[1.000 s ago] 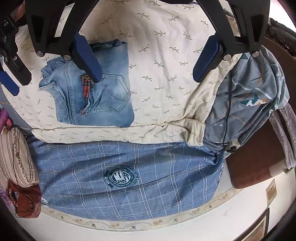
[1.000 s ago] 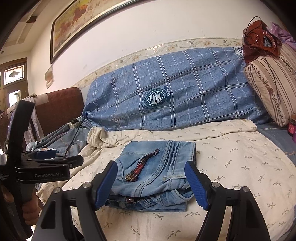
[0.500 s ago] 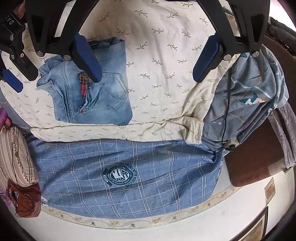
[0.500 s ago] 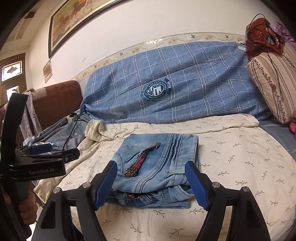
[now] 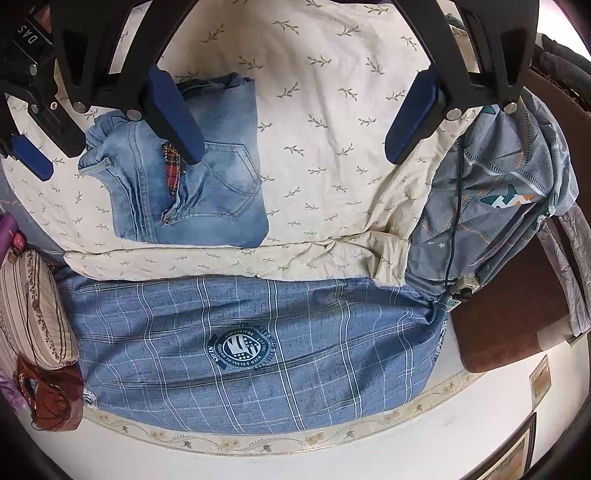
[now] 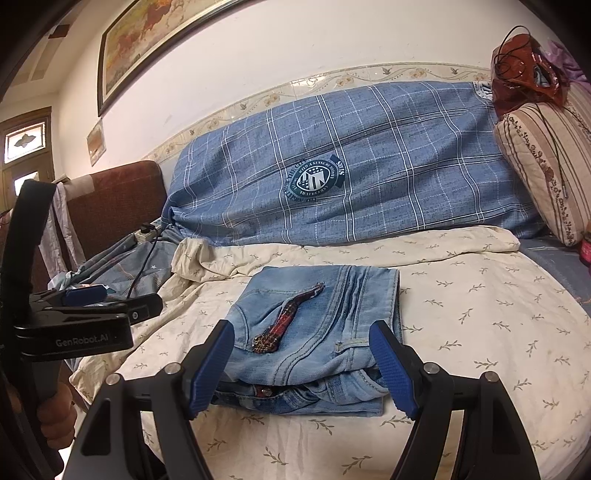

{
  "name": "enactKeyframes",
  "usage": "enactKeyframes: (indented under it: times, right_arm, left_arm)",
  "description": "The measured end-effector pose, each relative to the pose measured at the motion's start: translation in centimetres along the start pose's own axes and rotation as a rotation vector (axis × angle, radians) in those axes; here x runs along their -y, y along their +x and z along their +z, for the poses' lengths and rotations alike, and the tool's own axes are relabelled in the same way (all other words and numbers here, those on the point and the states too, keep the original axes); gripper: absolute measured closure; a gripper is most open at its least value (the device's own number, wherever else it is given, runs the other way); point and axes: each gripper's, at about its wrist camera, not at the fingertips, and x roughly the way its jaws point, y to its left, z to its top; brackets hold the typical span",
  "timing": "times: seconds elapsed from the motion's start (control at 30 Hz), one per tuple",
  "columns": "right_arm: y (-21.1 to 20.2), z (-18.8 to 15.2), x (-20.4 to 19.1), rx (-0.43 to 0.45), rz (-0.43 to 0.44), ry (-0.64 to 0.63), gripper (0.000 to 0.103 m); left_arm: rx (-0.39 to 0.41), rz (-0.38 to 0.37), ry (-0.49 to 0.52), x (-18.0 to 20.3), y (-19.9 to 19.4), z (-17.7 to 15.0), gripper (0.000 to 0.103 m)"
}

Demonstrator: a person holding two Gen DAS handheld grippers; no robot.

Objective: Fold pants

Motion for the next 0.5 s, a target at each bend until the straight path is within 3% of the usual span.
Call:
enactKeyframes:
  times: [0.37,0.5]
  right_arm:
    - [0.2,0.0,-0.1,0.0,0.001,0.002,0.025]
    - [0.0,0.0,0.1,0.011,-0.005,0.005,0.025]
  left_arm:
    - [0.032,0.033,0.03,0.4,-1.0,0.7,0.005]
    - [0.046,0.013,0.03,0.5,-1.6,0.9,0.005]
